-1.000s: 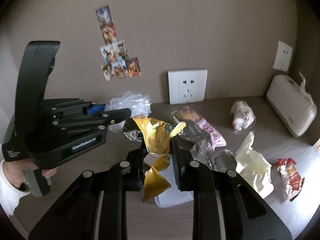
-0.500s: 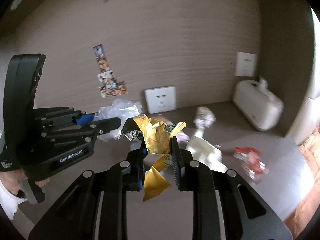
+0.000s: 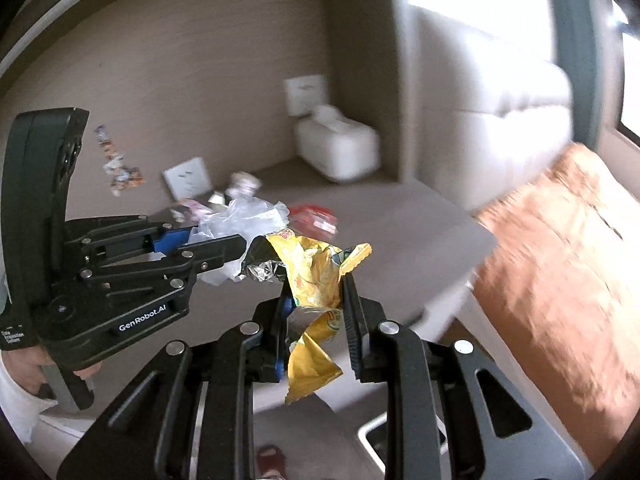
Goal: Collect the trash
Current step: 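Carry the plastic bag and yellow wrapper toward the white bin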
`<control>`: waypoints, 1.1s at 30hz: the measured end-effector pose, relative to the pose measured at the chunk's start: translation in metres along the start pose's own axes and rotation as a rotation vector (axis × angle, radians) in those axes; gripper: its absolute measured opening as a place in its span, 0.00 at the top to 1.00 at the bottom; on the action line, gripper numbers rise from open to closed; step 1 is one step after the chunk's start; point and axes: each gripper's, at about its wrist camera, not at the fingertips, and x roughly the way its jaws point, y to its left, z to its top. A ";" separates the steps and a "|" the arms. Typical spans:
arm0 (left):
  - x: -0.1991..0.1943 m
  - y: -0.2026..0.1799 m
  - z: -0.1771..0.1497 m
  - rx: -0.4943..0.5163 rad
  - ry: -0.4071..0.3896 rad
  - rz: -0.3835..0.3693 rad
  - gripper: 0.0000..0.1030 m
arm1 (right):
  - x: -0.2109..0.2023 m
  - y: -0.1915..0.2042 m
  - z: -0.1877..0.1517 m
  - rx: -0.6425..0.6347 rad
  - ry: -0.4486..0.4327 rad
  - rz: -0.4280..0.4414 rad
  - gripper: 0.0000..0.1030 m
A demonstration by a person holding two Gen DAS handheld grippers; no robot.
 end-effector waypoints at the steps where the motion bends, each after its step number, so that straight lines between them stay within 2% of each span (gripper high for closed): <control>1: 0.006 -0.011 0.000 0.013 0.010 -0.017 0.84 | -0.003 -0.011 -0.007 0.018 0.006 -0.012 0.76; 8: 0.063 -0.092 -0.016 0.101 0.112 -0.115 0.84 | -0.003 -0.071 -0.058 0.136 0.072 -0.082 0.76; 15: 0.143 -0.142 -0.064 0.165 0.250 -0.172 0.84 | 0.035 -0.124 -0.126 0.252 0.166 -0.130 0.76; 22: 0.245 -0.173 -0.135 0.202 0.389 -0.267 0.84 | 0.108 -0.170 -0.211 0.359 0.258 -0.151 0.76; 26: 0.305 -0.187 -0.188 0.218 0.464 -0.310 0.84 | 0.163 -0.199 -0.265 0.443 0.322 -0.140 0.76; 29: 0.342 -0.195 -0.223 0.229 0.506 -0.339 0.84 | 0.198 -0.210 -0.299 0.443 0.365 -0.147 0.76; 33: 0.382 -0.199 -0.261 0.227 0.546 -0.342 0.84 | 0.238 -0.219 -0.342 0.457 0.423 -0.158 0.76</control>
